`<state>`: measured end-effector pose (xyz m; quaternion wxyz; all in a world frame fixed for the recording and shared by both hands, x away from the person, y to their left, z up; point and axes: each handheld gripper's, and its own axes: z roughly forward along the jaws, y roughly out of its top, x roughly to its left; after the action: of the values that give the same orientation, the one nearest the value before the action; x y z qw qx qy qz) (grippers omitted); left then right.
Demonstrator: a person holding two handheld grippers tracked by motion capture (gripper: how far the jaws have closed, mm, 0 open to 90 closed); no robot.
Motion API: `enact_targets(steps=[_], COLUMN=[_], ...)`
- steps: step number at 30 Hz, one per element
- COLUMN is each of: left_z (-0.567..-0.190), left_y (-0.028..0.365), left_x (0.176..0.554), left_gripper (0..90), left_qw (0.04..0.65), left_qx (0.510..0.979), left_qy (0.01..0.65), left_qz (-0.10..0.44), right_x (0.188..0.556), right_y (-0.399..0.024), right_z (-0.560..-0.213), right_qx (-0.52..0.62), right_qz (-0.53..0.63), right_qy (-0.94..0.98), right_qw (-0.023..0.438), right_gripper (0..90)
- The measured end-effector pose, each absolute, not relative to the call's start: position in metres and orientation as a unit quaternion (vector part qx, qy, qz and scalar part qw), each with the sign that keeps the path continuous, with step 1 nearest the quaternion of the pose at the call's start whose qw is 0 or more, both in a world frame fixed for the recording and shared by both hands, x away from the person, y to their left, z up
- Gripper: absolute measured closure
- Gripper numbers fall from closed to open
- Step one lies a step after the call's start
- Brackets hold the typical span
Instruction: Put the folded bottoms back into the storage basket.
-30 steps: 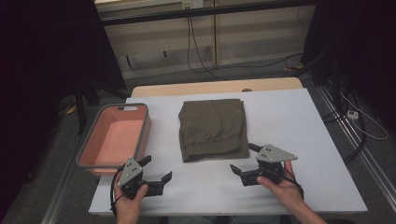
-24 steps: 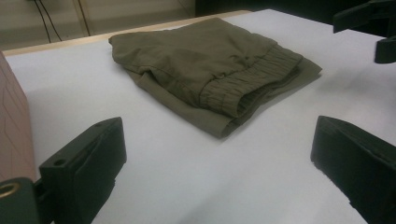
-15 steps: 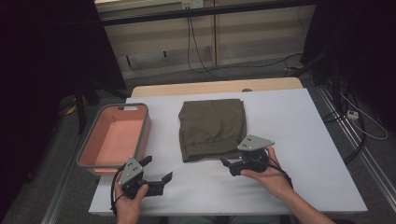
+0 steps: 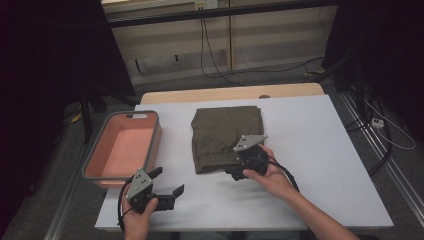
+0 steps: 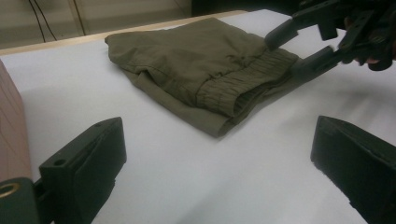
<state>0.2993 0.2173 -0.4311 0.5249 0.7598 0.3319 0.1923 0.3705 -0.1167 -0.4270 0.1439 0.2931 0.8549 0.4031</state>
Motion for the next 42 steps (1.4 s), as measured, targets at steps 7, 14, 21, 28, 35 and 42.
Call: enact_targets(steps=[7,14,21,28,35,42], left_z=[-0.431,-0.432,-0.432,-0.433,-0.434,-0.435], left_y=[0.217,0.217,0.216,0.212,0.211,0.211], left_x=[0.300,0.300,0.300,0.301,0.301,0.301], left_gripper=[3.7,3.7,3.8,3.9,4.2,4.1], left_qw=[0.521,0.521,0.519,0.517,0.513,0.507], left_qx=[0.767,0.768,0.773,0.777,0.783,0.787], left_qy=[0.324,0.325,0.321,0.315,0.307,0.309], left_qz=[0.188,0.182,0.176,0.171,0.171,0.166], right_x=[0.376,0.384,0.385,0.392,0.394,0.396], right_y=[-0.108,-0.096,-0.088,-0.088,-0.085,-0.086], right_z=[-0.436,-0.439,-0.445,-0.447,-0.445,-0.445], right_qx=[0.247,0.218,0.199,0.171,0.159,0.145], right_qz=[0.383,0.351,0.306,0.303,0.286,0.281], right_qy=[0.881,0.902,0.920,0.927,0.932,0.933], right_qw=[0.124,0.130,0.146,0.138,0.156,0.173], right_gripper=[26.3,37.7,44.6,47.1,62.4,75.5])
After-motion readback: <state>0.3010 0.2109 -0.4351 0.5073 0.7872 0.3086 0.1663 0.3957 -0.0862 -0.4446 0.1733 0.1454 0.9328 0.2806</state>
